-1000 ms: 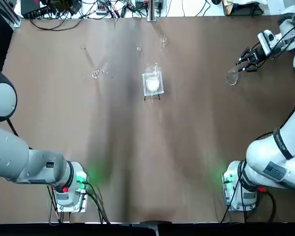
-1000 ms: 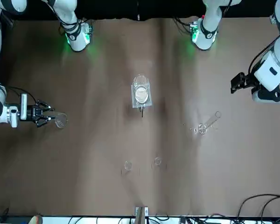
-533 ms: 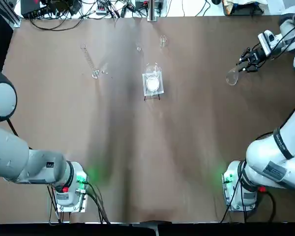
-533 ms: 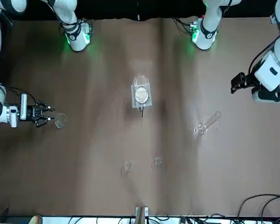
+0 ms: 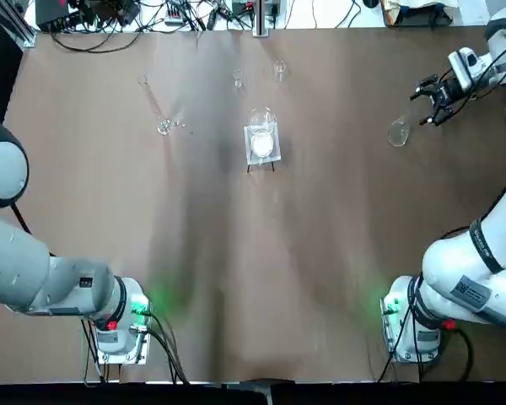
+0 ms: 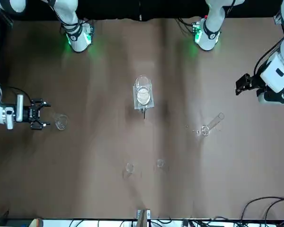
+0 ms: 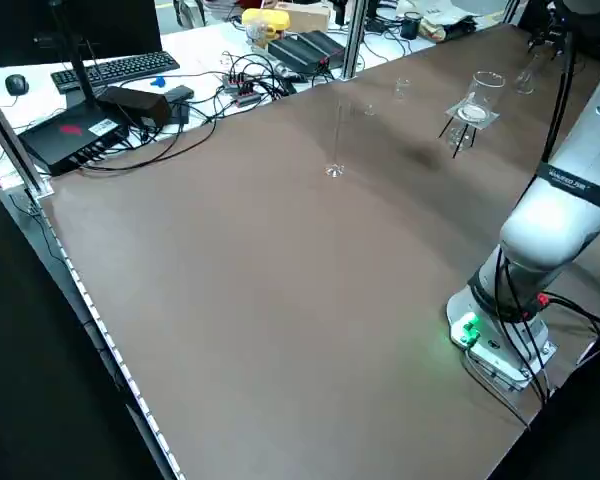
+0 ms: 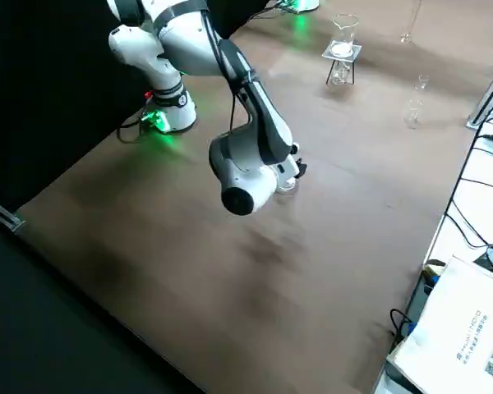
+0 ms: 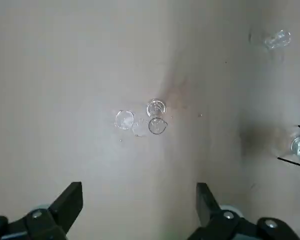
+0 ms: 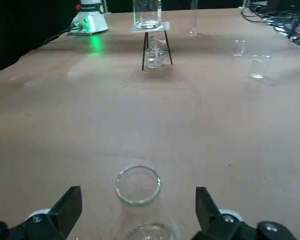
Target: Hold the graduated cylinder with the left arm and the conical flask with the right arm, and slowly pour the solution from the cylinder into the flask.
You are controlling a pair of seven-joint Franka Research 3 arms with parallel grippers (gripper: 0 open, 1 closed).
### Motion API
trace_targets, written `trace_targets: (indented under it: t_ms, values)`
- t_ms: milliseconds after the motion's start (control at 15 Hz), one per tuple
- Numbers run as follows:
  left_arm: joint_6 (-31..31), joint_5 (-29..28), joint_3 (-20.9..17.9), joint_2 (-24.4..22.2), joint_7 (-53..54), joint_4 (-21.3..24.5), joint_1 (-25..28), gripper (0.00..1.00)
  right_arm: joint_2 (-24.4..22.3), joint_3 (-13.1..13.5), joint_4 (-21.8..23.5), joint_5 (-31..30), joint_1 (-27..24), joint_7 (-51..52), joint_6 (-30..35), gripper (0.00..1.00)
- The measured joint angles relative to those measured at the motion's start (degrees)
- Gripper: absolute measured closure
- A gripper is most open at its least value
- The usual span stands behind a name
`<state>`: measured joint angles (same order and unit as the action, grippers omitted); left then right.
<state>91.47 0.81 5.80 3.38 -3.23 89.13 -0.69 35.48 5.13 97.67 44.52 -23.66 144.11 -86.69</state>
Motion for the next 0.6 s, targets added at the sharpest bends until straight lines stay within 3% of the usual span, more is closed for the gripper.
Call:
trace_targets:
  t_ms: [400, 600]
  values:
    - [0.1, 0.0, 0.0, 0.0, 0.4, 0.0, 0.0, 0.00, -1.1, 0.8, -7.8, -7.1, -3.2, -15.5, 3.9, 0.00]
    - [0.1, 0.0, 0.0, 0.0, 0.4, 0.0, 0.0, 0.00, -5.7, 0.0, -11.4, -12.5, -0.6, -30.3, 4.8, 0.00]
